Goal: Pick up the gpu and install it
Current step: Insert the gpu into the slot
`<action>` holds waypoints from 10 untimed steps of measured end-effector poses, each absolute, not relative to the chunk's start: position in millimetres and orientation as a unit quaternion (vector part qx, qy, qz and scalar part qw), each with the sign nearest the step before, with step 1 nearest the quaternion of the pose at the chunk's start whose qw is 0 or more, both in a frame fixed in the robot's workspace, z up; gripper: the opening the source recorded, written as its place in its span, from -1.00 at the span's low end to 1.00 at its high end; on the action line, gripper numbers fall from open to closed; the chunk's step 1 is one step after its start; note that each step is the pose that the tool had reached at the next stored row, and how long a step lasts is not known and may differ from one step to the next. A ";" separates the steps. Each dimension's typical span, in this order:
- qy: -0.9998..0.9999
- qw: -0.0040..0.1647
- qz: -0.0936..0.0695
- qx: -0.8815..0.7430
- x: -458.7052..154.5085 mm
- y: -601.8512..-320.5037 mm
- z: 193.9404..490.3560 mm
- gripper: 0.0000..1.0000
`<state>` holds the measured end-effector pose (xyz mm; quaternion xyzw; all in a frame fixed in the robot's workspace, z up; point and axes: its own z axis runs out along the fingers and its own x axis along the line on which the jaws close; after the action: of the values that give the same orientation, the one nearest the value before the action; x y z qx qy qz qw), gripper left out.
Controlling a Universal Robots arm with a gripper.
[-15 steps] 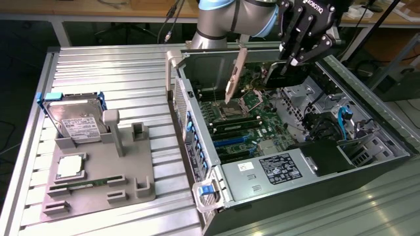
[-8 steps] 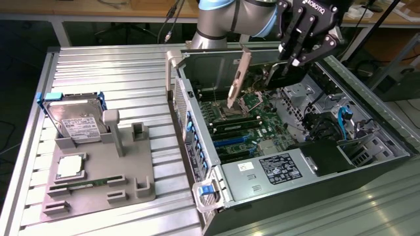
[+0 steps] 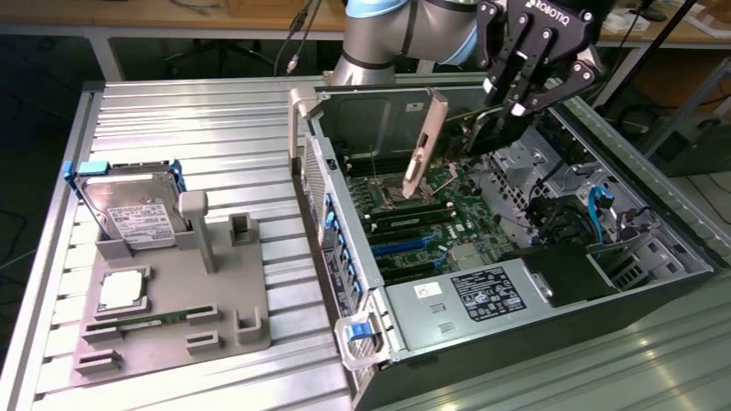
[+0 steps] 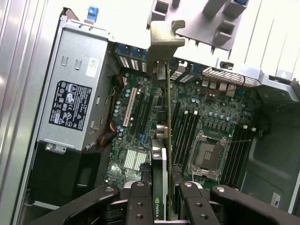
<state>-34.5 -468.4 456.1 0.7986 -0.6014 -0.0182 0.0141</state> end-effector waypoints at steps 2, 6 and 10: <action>-0.586 0.014 -0.018 0.810 -34.5 -468.4 456.1 -0.46; -0.584 0.014 -0.018 0.811 -34.5 -468.3 456.0 -0.46; -0.609 0.014 -0.018 0.792 -34.6 -468.4 455.9 -0.46</action>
<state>-34.6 -468.4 455.9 0.7925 -0.6094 -0.0183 0.0139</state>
